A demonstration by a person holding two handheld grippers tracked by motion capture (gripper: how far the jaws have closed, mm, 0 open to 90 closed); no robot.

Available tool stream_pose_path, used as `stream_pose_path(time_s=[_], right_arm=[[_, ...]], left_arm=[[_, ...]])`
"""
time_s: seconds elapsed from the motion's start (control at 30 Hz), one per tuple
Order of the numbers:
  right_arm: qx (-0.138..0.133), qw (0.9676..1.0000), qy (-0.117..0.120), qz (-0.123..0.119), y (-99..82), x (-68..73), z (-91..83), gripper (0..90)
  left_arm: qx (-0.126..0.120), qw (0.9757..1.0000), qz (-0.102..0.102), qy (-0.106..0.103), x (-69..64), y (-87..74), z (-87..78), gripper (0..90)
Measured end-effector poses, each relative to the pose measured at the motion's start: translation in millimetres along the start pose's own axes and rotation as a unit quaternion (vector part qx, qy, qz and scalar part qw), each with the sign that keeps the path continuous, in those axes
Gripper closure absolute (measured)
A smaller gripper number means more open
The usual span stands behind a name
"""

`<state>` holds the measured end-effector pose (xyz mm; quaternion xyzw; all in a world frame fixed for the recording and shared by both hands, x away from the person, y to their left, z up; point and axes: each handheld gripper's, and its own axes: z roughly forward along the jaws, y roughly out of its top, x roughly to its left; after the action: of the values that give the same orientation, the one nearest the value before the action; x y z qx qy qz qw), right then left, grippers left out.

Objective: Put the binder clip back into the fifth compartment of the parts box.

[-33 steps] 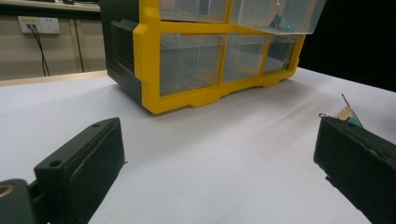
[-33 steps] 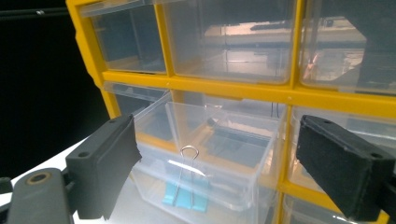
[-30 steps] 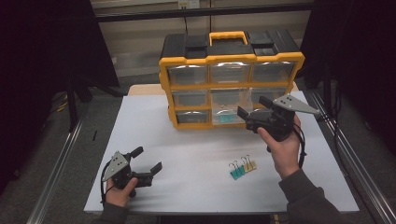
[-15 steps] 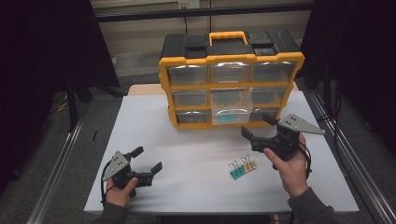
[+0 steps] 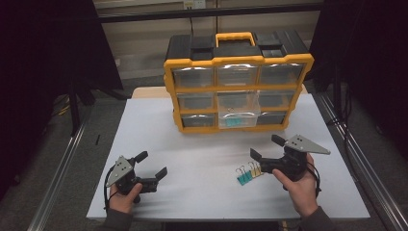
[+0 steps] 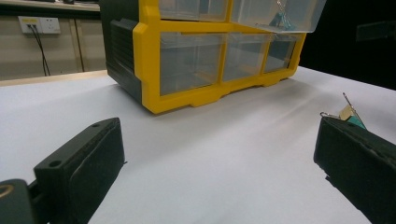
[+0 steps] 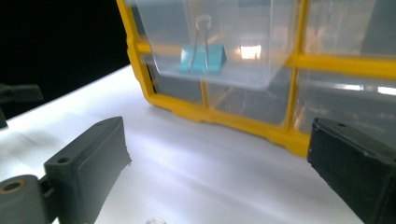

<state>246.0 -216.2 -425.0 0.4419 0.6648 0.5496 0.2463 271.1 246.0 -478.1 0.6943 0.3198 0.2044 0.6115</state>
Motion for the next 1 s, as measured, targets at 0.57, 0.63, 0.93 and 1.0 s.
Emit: stream_pose_path(time_s=[0.57,0.63,0.93,1.0], right_arm=[[0.059,0.9982,-0.011,0.002,-36.6,-5.6,1.4,5.8],[0.066,0.9978,-0.011,0.003,-40.2,-6.4,1.9,6.5],[0.087,0.9961,-0.012,0.002,-50.3,-10.0,-0.4,9.2],[0.093,0.9955,-0.015,0.0,-52.8,-9.8,-0.2,10.5]], left_arm=[[0.001,1.0,0.001,0.001,0.2,0.1,-0.1,1.8],[0.001,1.0,0.0,0.004,-0.3,0.1,-0.1,1.8],[0.002,1.0,0.001,0.005,-0.1,0.1,0.0,1.8],[0.005,1.0,0.006,0.004,0.4,0.2,-0.5,1.9]])
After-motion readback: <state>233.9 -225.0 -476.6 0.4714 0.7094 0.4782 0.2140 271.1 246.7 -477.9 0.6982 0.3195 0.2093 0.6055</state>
